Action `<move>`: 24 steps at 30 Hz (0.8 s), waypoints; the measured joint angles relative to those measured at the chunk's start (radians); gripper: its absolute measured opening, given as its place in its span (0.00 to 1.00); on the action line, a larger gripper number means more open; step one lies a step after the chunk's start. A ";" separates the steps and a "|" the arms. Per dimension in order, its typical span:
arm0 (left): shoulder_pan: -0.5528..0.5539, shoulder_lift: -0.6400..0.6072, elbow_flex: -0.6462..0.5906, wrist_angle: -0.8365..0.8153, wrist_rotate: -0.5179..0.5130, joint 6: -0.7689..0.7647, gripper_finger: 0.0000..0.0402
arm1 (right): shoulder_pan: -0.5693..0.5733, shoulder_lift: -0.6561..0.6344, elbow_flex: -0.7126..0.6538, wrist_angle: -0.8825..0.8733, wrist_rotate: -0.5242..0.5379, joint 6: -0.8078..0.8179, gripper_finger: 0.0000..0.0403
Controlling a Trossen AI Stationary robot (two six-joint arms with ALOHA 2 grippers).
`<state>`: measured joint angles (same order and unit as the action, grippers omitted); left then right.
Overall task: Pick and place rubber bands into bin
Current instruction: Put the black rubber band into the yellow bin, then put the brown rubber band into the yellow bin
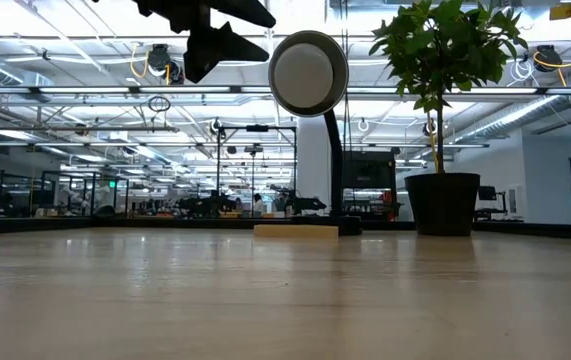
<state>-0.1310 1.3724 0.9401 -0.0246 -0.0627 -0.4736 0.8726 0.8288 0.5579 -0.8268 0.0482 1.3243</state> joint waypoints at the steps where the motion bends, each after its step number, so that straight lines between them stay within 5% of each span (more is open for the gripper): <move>1: 0.000 0.000 0.000 0.000 0.000 0.000 0.50 | 0.000 0.000 0.000 0.000 0.000 0.000 0.06; 13: 0.000 0.000 0.000 0.008 0.001 0.008 0.50 | 0.000 -0.008 0.000 0.000 0.000 0.000 0.41; 24: 0.000 0.000 0.000 0.007 -0.075 0.146 0.50 | 0.000 -0.086 0.053 0.012 0.108 -0.025 0.49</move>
<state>-0.1311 1.3724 0.9401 -0.0172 -0.1378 -0.3279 0.8722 0.7432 0.6106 -0.8145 0.1559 1.2990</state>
